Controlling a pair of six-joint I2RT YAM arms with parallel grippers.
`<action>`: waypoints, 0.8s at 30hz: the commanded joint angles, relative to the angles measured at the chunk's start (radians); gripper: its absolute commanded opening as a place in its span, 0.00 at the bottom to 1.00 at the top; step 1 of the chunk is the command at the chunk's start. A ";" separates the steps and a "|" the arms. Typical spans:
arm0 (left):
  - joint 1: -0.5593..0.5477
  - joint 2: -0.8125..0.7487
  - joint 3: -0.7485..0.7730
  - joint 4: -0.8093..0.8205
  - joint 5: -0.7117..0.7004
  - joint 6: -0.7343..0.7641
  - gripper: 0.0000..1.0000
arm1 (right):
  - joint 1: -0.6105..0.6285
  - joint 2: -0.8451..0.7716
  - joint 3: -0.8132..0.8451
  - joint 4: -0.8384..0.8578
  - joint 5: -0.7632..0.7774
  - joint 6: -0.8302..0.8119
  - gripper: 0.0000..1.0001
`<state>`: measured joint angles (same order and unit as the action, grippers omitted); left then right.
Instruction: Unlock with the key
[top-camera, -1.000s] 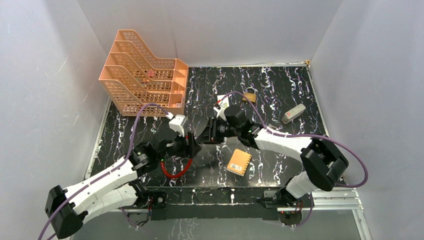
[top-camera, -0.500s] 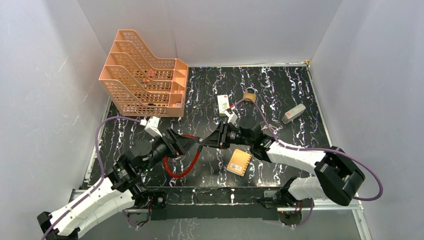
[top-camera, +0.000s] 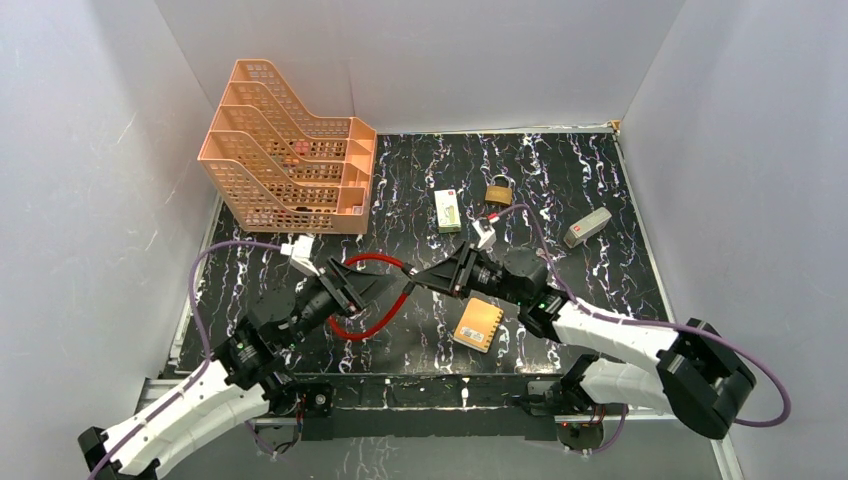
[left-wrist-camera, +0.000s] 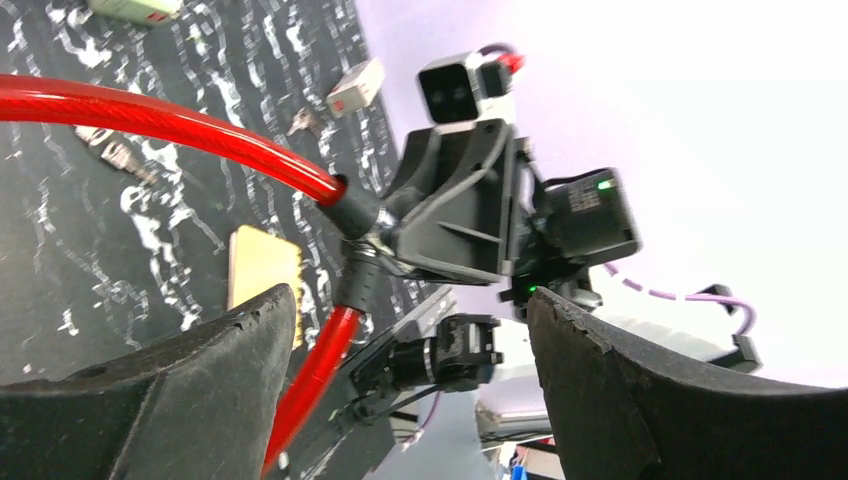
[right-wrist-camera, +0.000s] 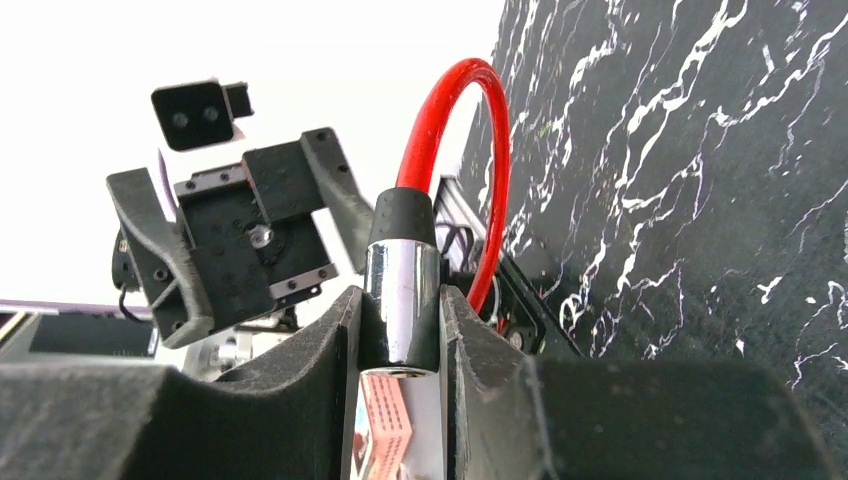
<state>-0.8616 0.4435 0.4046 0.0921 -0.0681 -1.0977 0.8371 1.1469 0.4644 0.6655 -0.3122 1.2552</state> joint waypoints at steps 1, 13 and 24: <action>-0.004 -0.064 0.112 -0.011 -0.033 0.022 0.84 | -0.006 -0.108 -0.018 0.108 0.188 0.056 0.00; -0.010 0.180 0.166 0.188 0.157 -0.126 0.98 | -0.004 -0.132 0.034 0.164 0.424 0.105 0.00; -0.031 0.332 0.156 0.345 0.145 -0.191 0.95 | -0.005 -0.137 0.094 0.192 0.387 0.126 0.00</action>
<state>-0.8799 0.7471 0.5297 0.3435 0.0898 -1.2594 0.8337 1.0328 0.4969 0.7002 0.0826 1.3392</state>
